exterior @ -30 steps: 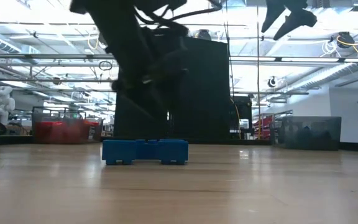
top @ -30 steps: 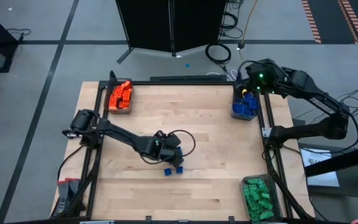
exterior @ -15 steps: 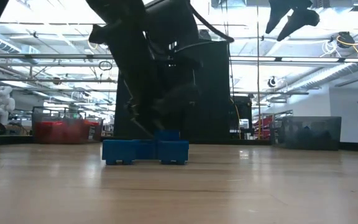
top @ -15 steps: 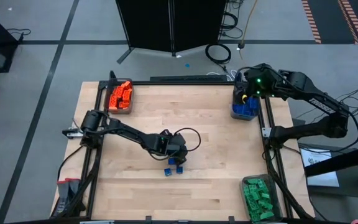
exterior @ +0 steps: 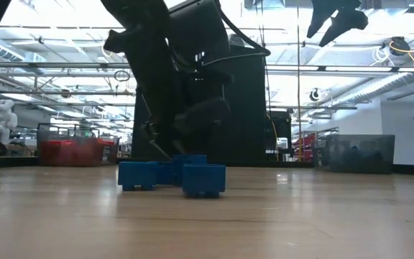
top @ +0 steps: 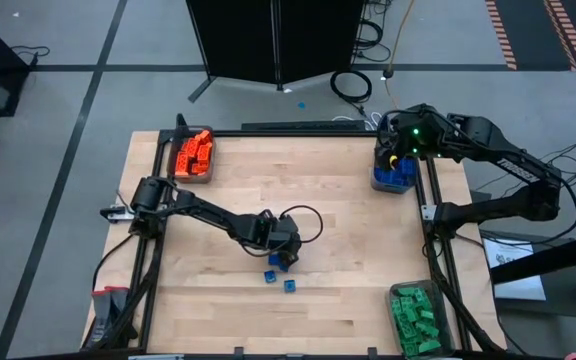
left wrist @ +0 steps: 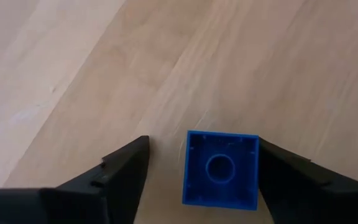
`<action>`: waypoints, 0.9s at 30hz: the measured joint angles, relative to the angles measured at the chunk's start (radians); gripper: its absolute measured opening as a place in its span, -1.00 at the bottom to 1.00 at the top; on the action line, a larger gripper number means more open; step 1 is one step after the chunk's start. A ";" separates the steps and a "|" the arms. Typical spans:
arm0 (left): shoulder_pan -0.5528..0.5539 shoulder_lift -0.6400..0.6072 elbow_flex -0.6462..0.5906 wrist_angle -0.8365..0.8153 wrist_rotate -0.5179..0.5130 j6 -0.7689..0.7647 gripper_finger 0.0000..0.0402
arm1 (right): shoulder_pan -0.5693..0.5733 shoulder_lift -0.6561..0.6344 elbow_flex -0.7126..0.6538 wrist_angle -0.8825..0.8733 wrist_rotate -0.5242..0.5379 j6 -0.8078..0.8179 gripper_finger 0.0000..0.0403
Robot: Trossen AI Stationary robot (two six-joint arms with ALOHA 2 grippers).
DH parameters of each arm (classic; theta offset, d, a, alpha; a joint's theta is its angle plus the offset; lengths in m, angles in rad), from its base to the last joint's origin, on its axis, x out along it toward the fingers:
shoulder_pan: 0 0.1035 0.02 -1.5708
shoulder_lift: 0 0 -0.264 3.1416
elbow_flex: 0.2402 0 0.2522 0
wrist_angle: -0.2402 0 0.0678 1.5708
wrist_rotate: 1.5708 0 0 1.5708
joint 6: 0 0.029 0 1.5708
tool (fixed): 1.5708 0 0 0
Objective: Sort blocks
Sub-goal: Put the blue game piece into the top right black bin
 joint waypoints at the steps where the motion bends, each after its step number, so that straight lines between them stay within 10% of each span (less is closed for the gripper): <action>1: 0.001 0.000 0.000 -0.002 0.002 0.000 0.31 | 0.000 0.000 0.000 0.000 0.000 0.000 0.27; 9: 0.007 -0.006 0.009 -0.026 0.044 0.007 -0.38 | 0.018 0.000 0.000 0.003 0.000 -0.003 0.27; 27: 0.069 -0.418 0.169 0.189 0.096 0.033 -0.39 | 0.318 -0.107 0.000 0.329 -0.061 -0.365 0.27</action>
